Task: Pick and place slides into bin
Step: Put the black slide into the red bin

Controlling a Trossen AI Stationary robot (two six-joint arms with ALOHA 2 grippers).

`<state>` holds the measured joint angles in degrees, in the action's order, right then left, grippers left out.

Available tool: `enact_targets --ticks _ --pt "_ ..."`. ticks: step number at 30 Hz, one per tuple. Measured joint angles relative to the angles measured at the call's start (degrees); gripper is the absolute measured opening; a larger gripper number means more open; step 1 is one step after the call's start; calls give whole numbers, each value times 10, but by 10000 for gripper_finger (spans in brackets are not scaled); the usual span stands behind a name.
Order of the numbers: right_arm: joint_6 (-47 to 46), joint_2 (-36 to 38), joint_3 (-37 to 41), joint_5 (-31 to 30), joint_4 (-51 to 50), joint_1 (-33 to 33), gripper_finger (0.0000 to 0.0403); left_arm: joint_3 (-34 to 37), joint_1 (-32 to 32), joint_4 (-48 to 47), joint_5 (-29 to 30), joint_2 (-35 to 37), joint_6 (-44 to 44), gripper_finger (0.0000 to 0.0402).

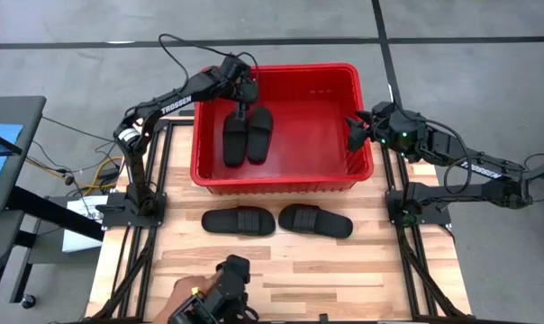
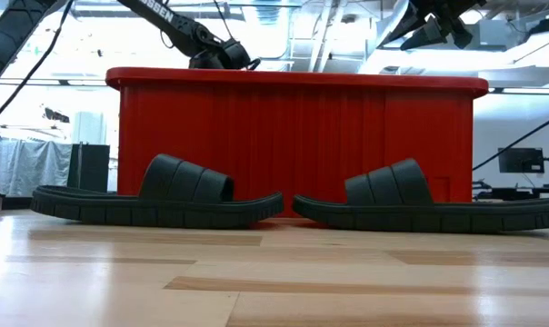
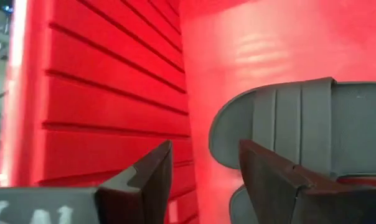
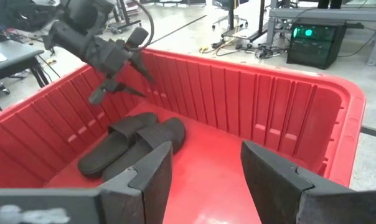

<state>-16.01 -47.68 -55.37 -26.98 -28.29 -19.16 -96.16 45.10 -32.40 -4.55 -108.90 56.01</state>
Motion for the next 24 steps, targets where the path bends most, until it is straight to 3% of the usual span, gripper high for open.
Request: enact_targets --ticks 3,8,14,19,24 --pt "0 0 0 0 4 0 182 -36 -16 -38 33 0 -9 174" --pt "17 0 0 1 11 1 182 -114 -36 -102 39 15 -47 174" --pt "52 0 0 2 14 22 182 -167 -26 -130 87 73 -186 174" --pt "74 0 0 1 16 50 182 -169 -10 -198 40 152 -277 174" --pt "90 0 0 2 22 79 182 -169 -23 -308 -1 210 -313 174"
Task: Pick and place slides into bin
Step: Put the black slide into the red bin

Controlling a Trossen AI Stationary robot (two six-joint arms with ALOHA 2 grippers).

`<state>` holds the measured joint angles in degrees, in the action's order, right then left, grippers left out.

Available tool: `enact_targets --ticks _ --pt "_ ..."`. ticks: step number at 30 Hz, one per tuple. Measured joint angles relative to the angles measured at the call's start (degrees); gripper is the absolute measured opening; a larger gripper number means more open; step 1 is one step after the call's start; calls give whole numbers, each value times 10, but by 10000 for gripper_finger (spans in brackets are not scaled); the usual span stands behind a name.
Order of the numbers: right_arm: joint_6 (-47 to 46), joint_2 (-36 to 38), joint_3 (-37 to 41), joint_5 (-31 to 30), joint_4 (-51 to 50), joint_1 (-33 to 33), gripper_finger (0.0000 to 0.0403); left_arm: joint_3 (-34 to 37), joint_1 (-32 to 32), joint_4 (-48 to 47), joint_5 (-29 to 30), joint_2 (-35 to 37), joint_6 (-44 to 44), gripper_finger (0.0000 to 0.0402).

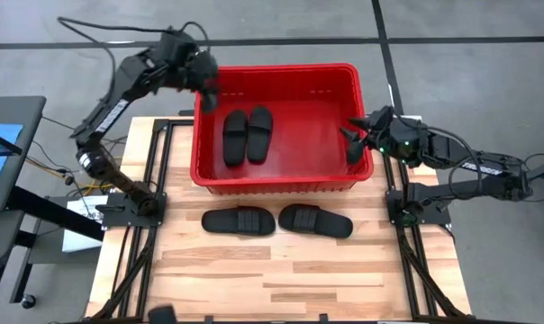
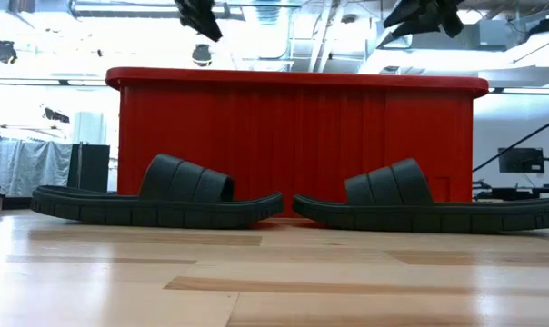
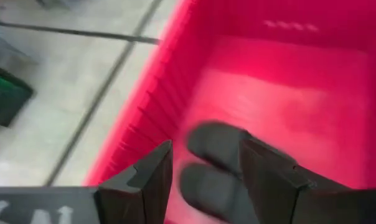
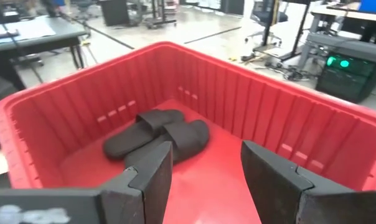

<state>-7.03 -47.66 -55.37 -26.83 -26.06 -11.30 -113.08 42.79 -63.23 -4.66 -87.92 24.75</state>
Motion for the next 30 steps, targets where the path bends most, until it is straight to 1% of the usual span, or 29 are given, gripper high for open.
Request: enact_targets --ticks 3,7,11,14,17,19,22,26,28,30 --pt "5 0 0 0 0 16 182 0 -20 -86 -14 19 0 174" --pt "11 0 0 0 0 39 182 1 -55 -182 -39 25 -14 174" --pt "15 0 0 0 0 64 182 1 -93 -245 -67 26 -36 174" --pt "15 0 0 0 0 88 182 1 -127 -271 -71 26 -84 174" --pt "15 0 0 0 -1 114 182 23 -171 -262 -69 41 -138 174" --pt "15 0 0 0 -1 131 182 41 -207 -247 -56 58 -178 174" --pt "15 0 0 0 -1 159 182 90 -265 -216 2 90 -240 174" --pt "7 0 0 0 -1 193 182 178 -340 -125 89 158 -304 174" --pt "-5 0 0 0 -1 207 182 226 -370 -71 116 193 -327 174" --pt "-21 0 0 -1 0 221 182 276 -391 -24 129 222 -341 174"
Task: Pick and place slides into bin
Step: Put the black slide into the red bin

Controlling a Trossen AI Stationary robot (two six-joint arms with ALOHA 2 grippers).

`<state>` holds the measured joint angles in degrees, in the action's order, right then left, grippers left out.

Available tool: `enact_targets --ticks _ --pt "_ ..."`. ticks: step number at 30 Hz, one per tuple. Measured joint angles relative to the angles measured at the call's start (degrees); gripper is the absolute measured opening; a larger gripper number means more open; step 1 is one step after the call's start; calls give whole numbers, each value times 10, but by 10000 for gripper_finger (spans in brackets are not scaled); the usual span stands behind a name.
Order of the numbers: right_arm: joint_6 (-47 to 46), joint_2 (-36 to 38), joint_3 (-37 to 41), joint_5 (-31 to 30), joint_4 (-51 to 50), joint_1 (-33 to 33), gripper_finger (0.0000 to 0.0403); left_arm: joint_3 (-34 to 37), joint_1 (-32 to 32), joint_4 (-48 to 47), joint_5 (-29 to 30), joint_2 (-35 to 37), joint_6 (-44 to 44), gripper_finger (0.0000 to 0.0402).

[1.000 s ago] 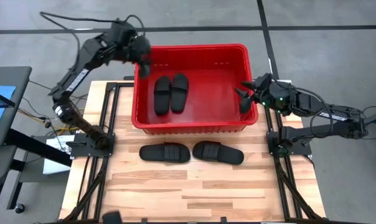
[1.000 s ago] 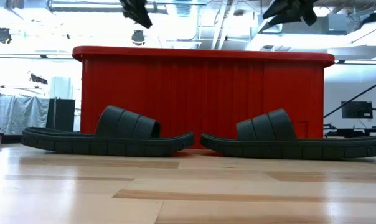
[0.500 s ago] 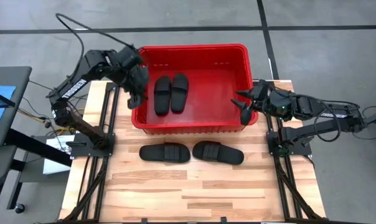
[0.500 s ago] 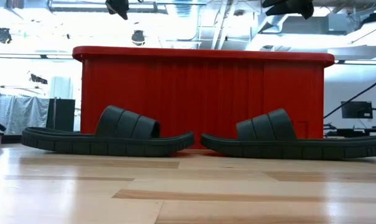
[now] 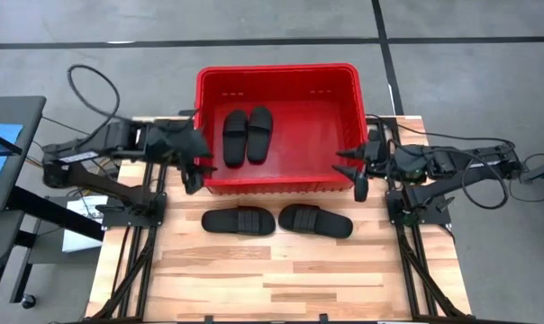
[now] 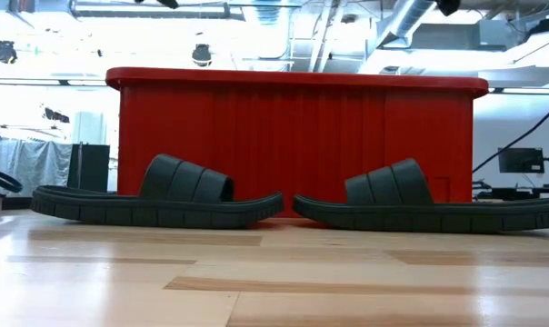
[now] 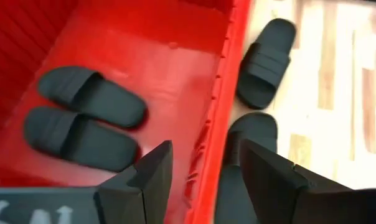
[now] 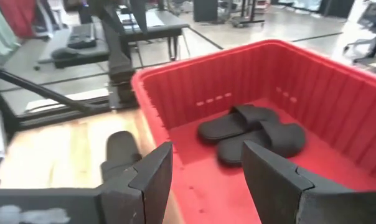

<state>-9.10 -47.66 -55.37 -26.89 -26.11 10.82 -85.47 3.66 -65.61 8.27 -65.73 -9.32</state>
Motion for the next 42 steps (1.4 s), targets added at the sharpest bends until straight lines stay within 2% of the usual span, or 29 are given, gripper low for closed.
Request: enact_targets --ticks 4,10,15,30,42 --pt "-37 0 0 0 0 25 182 88 -30 52 0 45 -12 174" --pt "-87 -4 0 -2 14 57 182 193 -62 60 -6 84 -30 174" --pt "-100 -20 0 -2 42 77 182 269 -97 60 -37 119 -10 174" --pt "-166 -97 0 0 59 91 182 383 -171 73 -78 131 252 174" --pt "-157 -84 0 1 58 91 182 438 -207 165 -55 127 480 174"
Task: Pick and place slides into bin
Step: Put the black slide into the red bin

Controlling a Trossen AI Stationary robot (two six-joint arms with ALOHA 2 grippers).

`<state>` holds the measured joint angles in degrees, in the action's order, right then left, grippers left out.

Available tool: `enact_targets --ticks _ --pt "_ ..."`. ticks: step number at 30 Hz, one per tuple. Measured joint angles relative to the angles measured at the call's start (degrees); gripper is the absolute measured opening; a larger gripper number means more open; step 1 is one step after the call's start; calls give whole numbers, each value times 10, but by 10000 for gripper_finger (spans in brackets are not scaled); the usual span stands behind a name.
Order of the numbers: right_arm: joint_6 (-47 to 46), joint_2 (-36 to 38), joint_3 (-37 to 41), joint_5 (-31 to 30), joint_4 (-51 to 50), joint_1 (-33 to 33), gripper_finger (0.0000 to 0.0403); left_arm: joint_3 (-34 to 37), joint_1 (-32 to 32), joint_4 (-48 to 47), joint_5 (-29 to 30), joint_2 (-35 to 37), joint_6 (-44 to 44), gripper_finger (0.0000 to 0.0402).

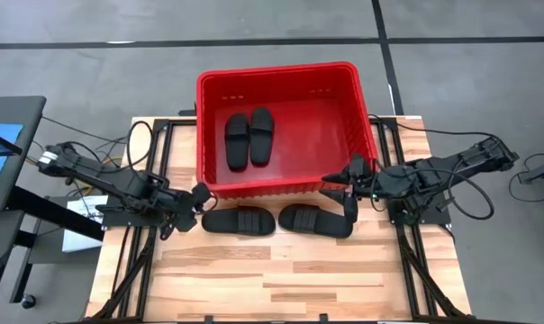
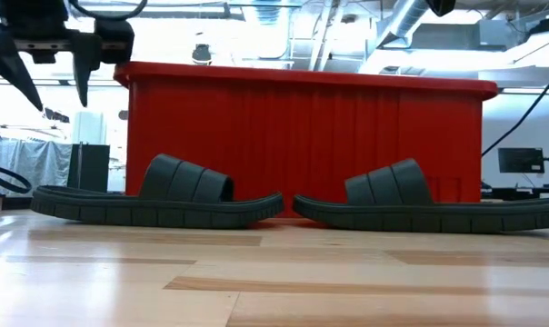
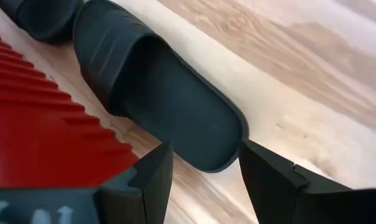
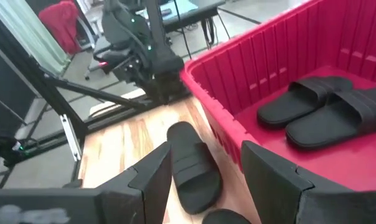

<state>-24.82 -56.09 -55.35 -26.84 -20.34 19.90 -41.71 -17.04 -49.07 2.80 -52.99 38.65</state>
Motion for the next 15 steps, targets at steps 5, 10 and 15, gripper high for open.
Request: enact_targets --ticks 5,10,15 --pt "17 13 0 0 -2 4 182 0 -15 2 29 -19 8 174" --pt "28 21 0 0 -2 3 182 0 -17 -1 58 -25 4 174" --pt "30 23 0 0 -2 3 182 0 -17 -22 81 -25 0 174"
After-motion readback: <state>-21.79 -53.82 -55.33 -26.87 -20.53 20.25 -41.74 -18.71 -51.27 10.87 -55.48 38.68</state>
